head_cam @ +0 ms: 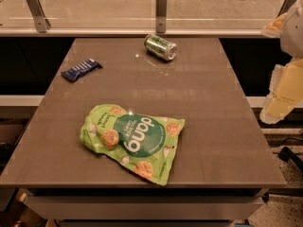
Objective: Place green can upright
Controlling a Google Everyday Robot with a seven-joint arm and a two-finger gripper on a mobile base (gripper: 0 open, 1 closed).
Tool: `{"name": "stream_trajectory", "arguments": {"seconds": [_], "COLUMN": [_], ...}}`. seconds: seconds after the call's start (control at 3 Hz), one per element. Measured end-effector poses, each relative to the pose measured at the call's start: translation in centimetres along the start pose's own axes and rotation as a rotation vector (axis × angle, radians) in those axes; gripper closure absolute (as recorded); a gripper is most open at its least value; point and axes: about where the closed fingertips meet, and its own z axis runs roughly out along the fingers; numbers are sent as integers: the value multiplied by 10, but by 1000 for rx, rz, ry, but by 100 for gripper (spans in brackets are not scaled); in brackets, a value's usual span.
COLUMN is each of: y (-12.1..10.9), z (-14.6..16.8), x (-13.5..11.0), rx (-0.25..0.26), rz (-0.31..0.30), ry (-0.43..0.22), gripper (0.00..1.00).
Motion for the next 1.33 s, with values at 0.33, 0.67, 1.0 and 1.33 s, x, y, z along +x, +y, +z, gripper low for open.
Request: {"name": "stream_trajectory", "arguments": {"seconds": [0.33,0.67,1.0,1.33], "y": [0,-11,-31,-52], "z": [0,-6,-10,-13], "x": [0,-11,-25,-40], "rx": [1,1,-6,5], "rz": [0,48,164,291], "ry": [0,5,10,20], "gripper": [0,0,0,0]}}
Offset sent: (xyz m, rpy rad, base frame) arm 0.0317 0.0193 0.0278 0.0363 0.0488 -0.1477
